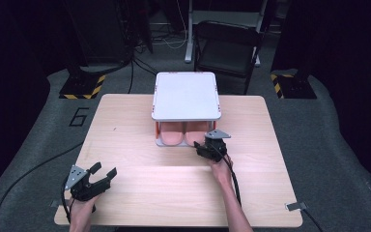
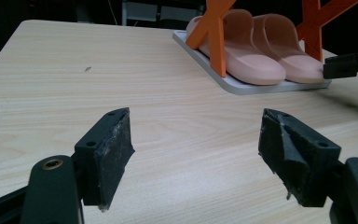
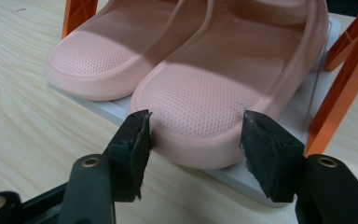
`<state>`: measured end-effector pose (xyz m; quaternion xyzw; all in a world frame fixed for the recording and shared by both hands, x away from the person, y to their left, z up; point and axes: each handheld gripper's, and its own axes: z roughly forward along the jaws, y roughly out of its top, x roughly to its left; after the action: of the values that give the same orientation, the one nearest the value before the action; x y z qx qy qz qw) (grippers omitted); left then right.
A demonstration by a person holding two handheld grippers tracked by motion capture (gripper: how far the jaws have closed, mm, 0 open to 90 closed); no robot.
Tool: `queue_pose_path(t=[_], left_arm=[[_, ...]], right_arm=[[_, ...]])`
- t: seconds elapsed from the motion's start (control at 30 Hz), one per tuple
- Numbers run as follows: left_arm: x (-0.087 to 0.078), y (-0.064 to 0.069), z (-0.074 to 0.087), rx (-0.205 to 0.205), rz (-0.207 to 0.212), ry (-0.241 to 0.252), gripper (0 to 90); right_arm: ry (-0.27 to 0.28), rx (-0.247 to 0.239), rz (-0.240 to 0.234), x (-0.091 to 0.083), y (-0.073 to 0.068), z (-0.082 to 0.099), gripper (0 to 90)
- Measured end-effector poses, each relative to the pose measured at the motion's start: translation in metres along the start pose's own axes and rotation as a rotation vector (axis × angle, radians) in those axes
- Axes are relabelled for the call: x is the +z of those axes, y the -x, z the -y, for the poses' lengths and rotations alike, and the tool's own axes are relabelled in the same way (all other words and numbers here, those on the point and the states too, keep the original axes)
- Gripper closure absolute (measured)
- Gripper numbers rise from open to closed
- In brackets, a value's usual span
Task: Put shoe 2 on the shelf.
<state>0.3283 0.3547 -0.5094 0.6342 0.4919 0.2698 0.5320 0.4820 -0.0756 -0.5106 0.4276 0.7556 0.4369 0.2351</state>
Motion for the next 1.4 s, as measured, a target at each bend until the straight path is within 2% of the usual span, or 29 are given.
queue_pose_path(t=[0.43,0.5,0.6,0.8,1.13,1.3,1.4], left_arm=[[0.001,0.001,0.001,-0.006,0.005,-0.001,25.6],[0.001,0.001,0.001,-0.005,0.005,-0.001,25.6],[0.002,0.002,0.002,-0.003,0.007,-0.006,25.6],[0.004,0.003,0.003,0.009,0.010,-0.017,25.1],[0.002,-0.002,0.005,-0.004,-0.013,-0.019,22.8],[0.002,-0.003,0.006,0.001,-0.018,-0.015,22.8],[0.003,-0.004,0.008,0.011,-0.024,-0.022,22.8]], right_arm=[[-0.002,0.020,0.004,0.006,0.003,-0.002,40.1],[-0.004,0.028,-0.004,0.003,0.002,-0.001,34.9],[0.039,0.024,-0.029,-0.010,0.003,0.002,28.9],[0.108,0.006,-0.008,-0.047,0.006,0.009,16.2],[0.224,0.009,0.082,-0.114,0.019,0.036,16.0],[0.275,0.040,0.106,-0.143,0.025,0.058,15.3],[0.329,0.052,0.116,-0.158,0.027,0.076,15.5]])
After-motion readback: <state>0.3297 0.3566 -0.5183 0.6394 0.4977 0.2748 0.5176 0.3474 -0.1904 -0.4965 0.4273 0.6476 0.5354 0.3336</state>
